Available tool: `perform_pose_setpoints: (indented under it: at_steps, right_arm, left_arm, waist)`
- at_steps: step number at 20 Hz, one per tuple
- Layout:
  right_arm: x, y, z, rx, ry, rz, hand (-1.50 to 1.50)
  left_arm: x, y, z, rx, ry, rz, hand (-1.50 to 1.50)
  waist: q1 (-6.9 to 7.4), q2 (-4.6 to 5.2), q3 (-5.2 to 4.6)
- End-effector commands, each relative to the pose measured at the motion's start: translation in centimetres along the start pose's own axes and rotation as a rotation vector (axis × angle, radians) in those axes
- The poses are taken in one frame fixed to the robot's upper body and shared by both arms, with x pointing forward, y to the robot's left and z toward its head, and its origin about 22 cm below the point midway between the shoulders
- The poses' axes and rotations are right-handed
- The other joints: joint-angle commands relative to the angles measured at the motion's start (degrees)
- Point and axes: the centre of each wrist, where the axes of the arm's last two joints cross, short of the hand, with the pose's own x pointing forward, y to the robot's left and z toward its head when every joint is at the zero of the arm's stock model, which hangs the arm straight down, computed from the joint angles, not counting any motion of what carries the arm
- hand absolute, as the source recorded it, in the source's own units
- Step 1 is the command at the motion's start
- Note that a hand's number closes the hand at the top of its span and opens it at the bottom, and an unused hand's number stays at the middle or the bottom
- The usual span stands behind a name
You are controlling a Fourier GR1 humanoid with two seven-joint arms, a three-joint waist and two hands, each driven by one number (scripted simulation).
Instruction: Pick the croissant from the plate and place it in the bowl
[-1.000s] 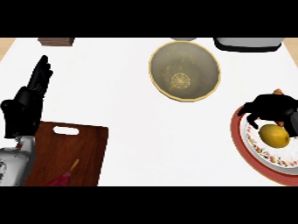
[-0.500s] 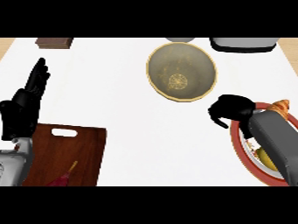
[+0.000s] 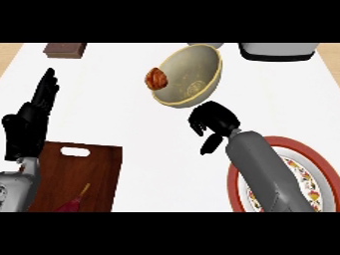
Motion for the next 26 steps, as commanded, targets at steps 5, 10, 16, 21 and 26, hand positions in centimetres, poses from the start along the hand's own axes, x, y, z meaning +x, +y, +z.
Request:
perform_pose_setpoints:
  at_steps: [5,10,16,21,26]
  right_arm:
    - [5.0,-3.9,-2.2,-0.465,0.239,-0.182,1.50]
    - [10.2,-7.0,-3.7,-0.654,0.353,-0.218,1.50]
    - [16.5,-6.8,-4.6,-0.833,0.470,-0.307,1.50]
    - [18.6,-8.3,-6.7,-0.966,0.533,-0.269,1.50]
    - [15.5,-8.1,-6.3,-1.037,0.570,-0.216,1.50]
  left_arm:
    - [0.5,-0.8,-0.3,-0.025,-0.013,-0.002,0.00]
    - [0.6,-1.3,-0.5,-0.041,-0.030,-0.002,0.00]
    - [1.1,-0.5,-1.1,-0.041,-0.038,-0.010,0.00]
    - [1.0,0.7,-1.3,-0.022,-0.049,0.007,0.00]
    - [0.9,-0.2,-0.5,0.009,-0.026,0.007,0.00]
  waist:
    - [1.56,-0.42,0.35]
    - [3.38,0.21,0.19]
    - [2.78,1.61,0.29]
    - [2.19,2.31,0.33]
    - [0.52,2.15,0.39]
